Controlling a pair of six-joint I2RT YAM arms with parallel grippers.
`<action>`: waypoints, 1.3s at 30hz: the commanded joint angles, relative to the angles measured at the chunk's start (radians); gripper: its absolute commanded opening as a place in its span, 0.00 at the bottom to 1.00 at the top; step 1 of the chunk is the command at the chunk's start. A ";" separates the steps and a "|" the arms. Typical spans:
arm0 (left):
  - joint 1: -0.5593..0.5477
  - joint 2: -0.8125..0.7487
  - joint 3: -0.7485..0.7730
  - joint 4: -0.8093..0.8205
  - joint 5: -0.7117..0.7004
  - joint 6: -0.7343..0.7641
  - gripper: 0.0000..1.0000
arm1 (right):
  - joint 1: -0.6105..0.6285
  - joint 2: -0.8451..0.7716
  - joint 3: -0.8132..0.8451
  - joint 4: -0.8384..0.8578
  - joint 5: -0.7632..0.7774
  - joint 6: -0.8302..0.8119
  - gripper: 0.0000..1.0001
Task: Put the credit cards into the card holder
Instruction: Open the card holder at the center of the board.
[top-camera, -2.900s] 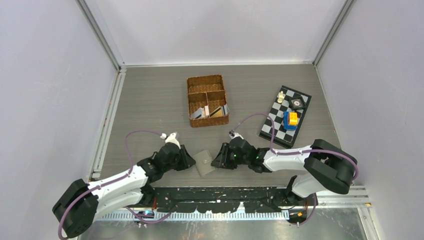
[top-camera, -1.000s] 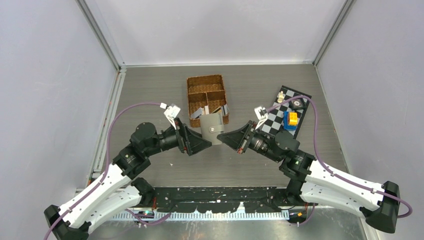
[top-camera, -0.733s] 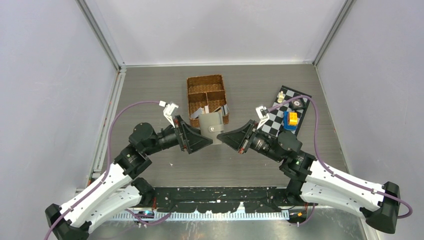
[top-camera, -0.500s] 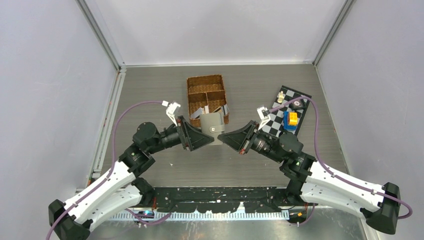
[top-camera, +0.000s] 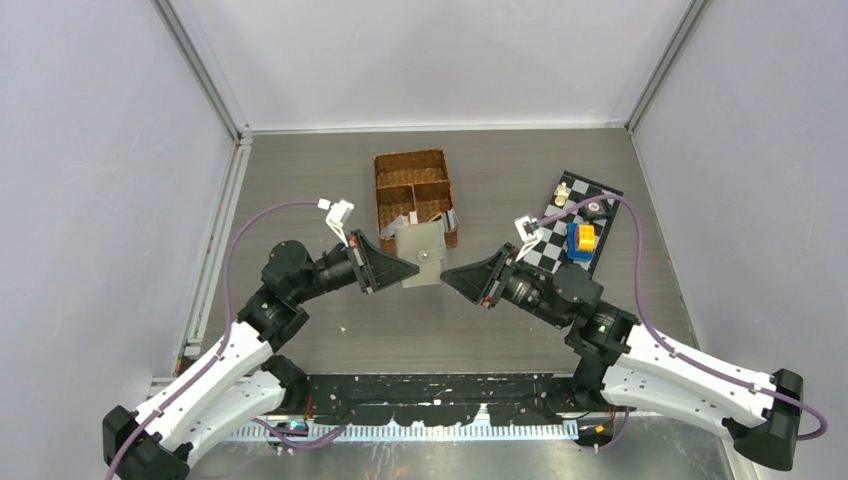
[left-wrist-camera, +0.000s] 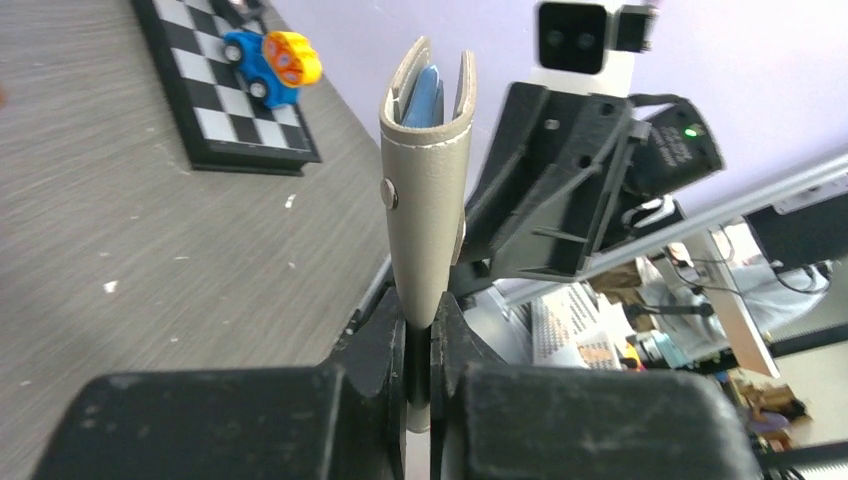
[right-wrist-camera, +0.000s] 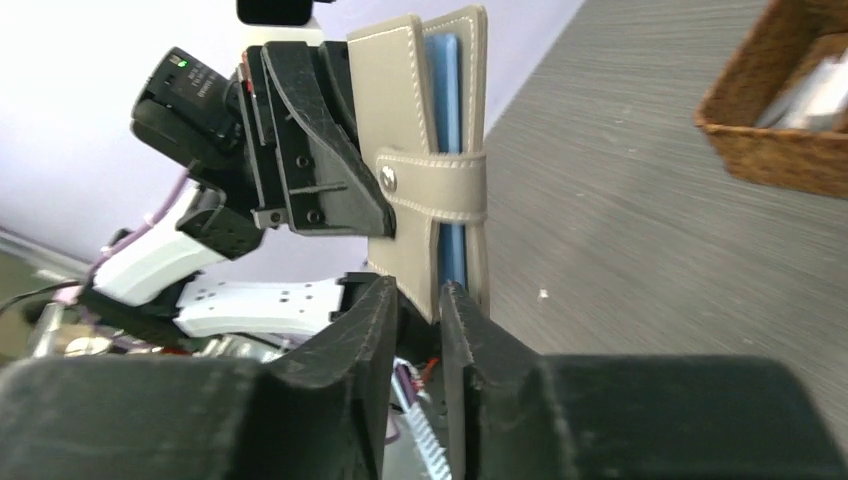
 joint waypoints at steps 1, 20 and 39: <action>0.086 0.002 0.046 -0.101 0.097 0.040 0.00 | 0.003 -0.072 0.104 -0.211 0.152 -0.053 0.37; 0.200 0.224 0.318 -0.608 0.480 0.450 0.00 | 0.002 0.217 0.502 -0.732 -0.205 -0.204 0.60; 0.161 0.424 0.316 -0.573 0.664 0.550 0.00 | -0.247 0.284 0.483 -0.623 -0.677 -0.312 0.51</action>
